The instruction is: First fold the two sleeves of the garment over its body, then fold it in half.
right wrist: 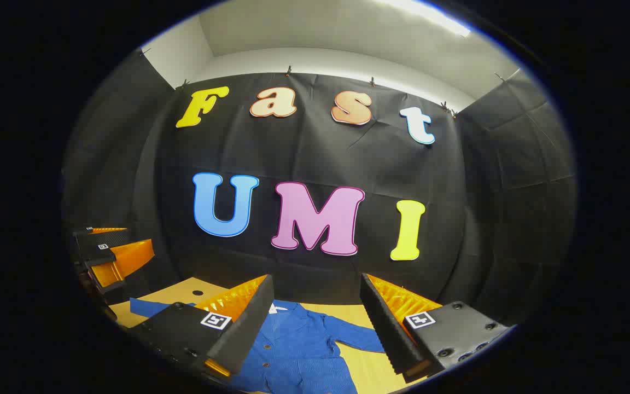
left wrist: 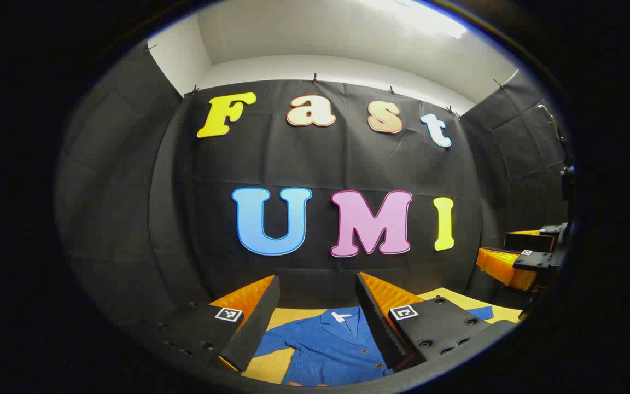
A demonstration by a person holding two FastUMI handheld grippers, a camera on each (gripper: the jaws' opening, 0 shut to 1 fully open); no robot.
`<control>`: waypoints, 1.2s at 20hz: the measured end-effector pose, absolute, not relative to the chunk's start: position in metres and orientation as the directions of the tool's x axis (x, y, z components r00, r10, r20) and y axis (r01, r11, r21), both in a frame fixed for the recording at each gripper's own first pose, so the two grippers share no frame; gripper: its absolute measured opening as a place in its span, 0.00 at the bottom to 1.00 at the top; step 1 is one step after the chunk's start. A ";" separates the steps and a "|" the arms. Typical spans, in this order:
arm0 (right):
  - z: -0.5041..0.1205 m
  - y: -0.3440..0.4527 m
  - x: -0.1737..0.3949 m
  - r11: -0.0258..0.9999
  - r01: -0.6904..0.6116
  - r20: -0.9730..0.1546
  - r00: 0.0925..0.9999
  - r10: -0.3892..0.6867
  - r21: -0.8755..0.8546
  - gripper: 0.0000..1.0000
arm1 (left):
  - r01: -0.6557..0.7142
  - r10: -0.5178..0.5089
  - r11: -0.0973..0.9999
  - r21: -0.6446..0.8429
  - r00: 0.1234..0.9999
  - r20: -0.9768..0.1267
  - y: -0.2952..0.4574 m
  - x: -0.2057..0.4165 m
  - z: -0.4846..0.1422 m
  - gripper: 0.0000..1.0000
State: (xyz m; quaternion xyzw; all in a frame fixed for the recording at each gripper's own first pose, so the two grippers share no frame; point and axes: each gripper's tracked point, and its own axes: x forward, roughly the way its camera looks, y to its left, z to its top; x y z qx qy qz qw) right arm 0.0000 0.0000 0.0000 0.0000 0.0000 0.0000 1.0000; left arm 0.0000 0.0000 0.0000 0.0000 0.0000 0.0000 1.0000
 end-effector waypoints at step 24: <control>-0.002 0.028 0.004 0.994 -0.099 -0.034 0.994 0.100 0.035 0.96 | -0.046 0.046 0.998 0.046 0.999 0.013 0.019 -0.010 0.005 0.80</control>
